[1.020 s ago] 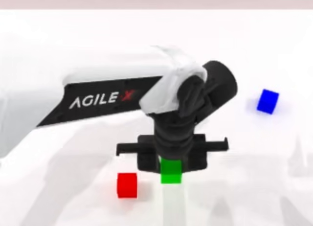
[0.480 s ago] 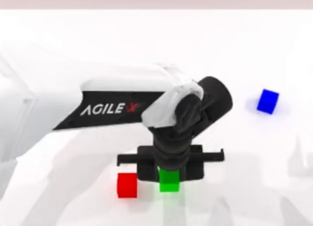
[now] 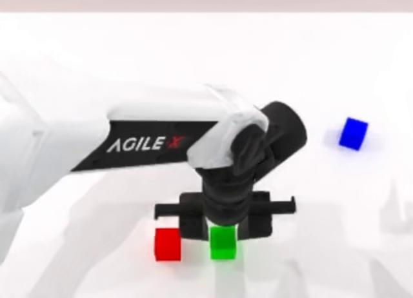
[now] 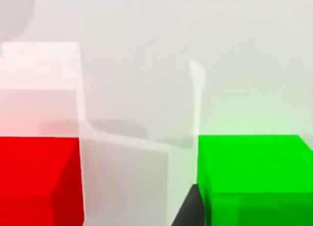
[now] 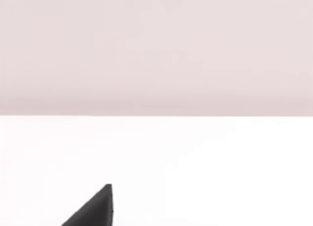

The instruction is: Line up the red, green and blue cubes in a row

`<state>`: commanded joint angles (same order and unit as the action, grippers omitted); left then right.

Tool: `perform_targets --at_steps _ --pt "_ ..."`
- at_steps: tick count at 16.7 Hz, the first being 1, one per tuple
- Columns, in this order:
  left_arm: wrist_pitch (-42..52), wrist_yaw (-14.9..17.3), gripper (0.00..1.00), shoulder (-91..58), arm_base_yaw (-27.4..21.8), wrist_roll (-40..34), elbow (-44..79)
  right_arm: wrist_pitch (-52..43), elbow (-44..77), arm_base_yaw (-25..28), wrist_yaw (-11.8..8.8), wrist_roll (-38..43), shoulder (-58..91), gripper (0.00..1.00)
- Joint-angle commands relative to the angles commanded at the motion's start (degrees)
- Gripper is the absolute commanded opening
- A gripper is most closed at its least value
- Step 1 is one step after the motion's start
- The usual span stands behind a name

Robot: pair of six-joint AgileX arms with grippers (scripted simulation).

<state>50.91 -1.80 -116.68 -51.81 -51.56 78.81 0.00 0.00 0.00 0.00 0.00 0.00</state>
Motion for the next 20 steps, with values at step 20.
perform_targets --at_steps 20 --pt "11.4 0.0 1.00 3.3 0.5 -0.5 7.3 0.0 0.0 0.0 0.0 0.0 0.0 1.00"
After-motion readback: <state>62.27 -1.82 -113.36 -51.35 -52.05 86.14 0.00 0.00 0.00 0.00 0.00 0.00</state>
